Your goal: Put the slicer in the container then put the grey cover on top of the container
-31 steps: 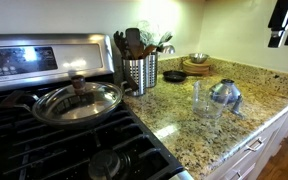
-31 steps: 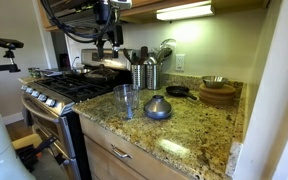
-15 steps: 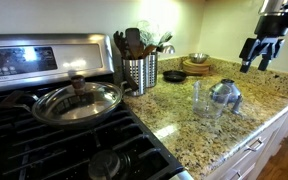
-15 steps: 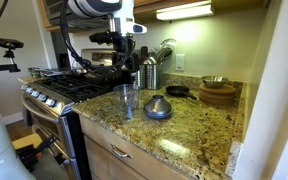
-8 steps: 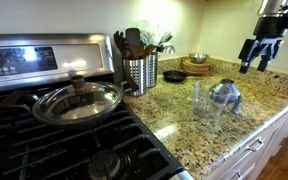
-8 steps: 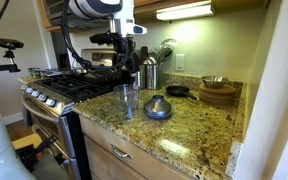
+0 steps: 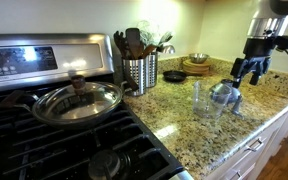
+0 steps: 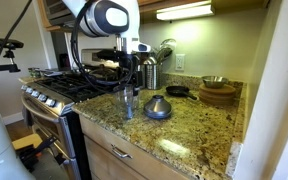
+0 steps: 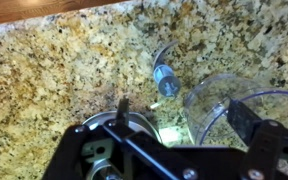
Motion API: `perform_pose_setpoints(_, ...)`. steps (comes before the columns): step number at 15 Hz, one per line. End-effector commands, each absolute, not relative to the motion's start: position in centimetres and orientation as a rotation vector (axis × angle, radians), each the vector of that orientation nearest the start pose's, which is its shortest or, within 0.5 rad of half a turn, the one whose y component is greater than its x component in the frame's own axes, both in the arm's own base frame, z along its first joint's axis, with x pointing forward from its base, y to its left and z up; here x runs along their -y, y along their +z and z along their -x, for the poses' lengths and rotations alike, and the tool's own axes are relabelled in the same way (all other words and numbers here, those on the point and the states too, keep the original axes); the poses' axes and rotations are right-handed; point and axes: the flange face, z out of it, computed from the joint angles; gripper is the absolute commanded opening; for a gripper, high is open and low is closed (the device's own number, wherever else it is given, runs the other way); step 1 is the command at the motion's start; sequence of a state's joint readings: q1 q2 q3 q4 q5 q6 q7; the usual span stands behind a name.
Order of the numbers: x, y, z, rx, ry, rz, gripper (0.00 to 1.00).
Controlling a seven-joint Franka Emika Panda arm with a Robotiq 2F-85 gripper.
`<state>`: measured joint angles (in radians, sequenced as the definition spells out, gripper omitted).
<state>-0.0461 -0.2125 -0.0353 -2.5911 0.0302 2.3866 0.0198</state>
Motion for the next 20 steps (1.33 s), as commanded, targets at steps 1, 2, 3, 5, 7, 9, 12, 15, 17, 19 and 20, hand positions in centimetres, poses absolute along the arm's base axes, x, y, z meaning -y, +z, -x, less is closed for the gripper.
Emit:
perform_pose_setpoints(1, 4.5, 31.2, -43.3, -0.227, -0.026, 3.108, 1.0)
perform_pose_setpoints(2, 4.7, 30.9, -43.3, -0.239, -0.027, 3.107, 1.0)
perform_pose_setpoints(3, 4.9, 30.6, -43.2, -0.245, -0.028, 3.106, 1.0)
perform_pose_setpoints(5, 5.4, 30.6, -42.9, -0.265, -0.042, 3.105, 1.0)
perform_pose_setpoints(7, 5.7, 31.1, -42.6, -0.271, -0.068, 3.102, 1.0)
perform_pose_setpoints(9, 5.7, 31.7, -42.5, -0.268, -0.102, 3.099, 1.0)
perform_pose_setpoints(12, 5.1, 32.9, -42.3, -0.252, -0.157, 3.088, 1.0)
perform_pose_setpoints(15, 4.6, 33.6, -42.2, -0.237, -0.195, 3.078, 1.0)
perform_pose_setpoints(17, 4.5, 33.8, -42.2, -0.24, -0.204, 3.084, 1.0)
perform_pose_setpoints(19, 4.8, 33.7, -42.2, -0.255, -0.196, 3.088, 1.0)
perform_pose_setpoints(20, 5.0, 33.3, -42.2, -0.263, -0.188, 3.091, 1.0)
